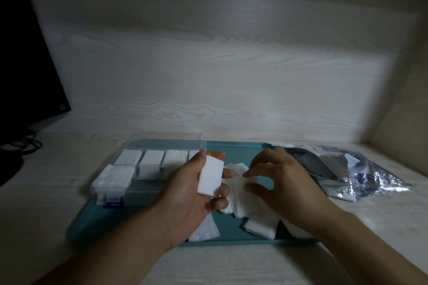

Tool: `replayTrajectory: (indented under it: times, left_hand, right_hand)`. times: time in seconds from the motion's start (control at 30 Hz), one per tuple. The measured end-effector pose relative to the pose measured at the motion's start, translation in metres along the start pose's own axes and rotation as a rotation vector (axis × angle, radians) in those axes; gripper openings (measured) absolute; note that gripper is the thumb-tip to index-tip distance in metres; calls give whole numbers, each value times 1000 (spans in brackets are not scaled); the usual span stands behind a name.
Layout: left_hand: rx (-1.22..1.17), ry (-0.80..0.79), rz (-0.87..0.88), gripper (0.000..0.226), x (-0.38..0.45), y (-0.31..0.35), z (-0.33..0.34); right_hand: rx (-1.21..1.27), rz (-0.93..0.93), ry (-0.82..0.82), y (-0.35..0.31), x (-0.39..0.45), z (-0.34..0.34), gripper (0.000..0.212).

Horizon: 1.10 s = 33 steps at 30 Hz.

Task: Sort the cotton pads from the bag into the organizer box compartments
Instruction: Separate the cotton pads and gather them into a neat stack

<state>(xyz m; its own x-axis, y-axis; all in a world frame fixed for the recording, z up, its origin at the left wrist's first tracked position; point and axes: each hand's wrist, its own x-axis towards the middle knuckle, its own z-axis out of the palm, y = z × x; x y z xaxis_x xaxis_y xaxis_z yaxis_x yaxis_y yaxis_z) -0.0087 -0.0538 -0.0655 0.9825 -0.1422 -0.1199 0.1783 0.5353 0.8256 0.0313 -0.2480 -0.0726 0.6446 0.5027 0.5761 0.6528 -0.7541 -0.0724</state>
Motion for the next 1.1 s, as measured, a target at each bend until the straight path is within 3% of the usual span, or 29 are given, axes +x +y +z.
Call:
replayTrajectory:
  times: [0.13, 0.27, 0.33, 0.43, 0.53, 0.6, 0.73, 0.93, 1.1]
  left_hand:
    - [30, 1, 14, 35, -1, 1, 1]
    - [70, 21, 78, 37, -1, -1, 5]
    - [122, 37, 107, 37, -1, -5, 7]
    - [194, 9, 77, 39, -4, -13, 11]
    - [112, -84, -51, 46, -8, -16, 17]
    - [71, -169, -108, 51, -9, -15, 17]
    - [-33, -95, -128, 44, -7, -11, 18]
    - [-83, -20, -84, 44, -7, -8, 18]
    - [-68, -5, -50, 44, -8, -9, 21]
  right_hand:
    - [86, -37, 31, -4, 1, -9, 8]
    - [661, 238, 6, -9, 5, -23, 9]
    - [953, 305, 69, -12, 9, -33, 6]
    - [1100, 338, 106, -19, 10, -35, 11]
    - [961, 311, 90, -27, 8, -21, 2]
    - [784, 288, 114, -29, 4, -11, 15]
    - [475, 164, 169, -34, 1, -12, 16]
    - [432, 6, -19, -35, -6, -17, 73]
    - [370, -46, -29, -35, -6, -12, 81]
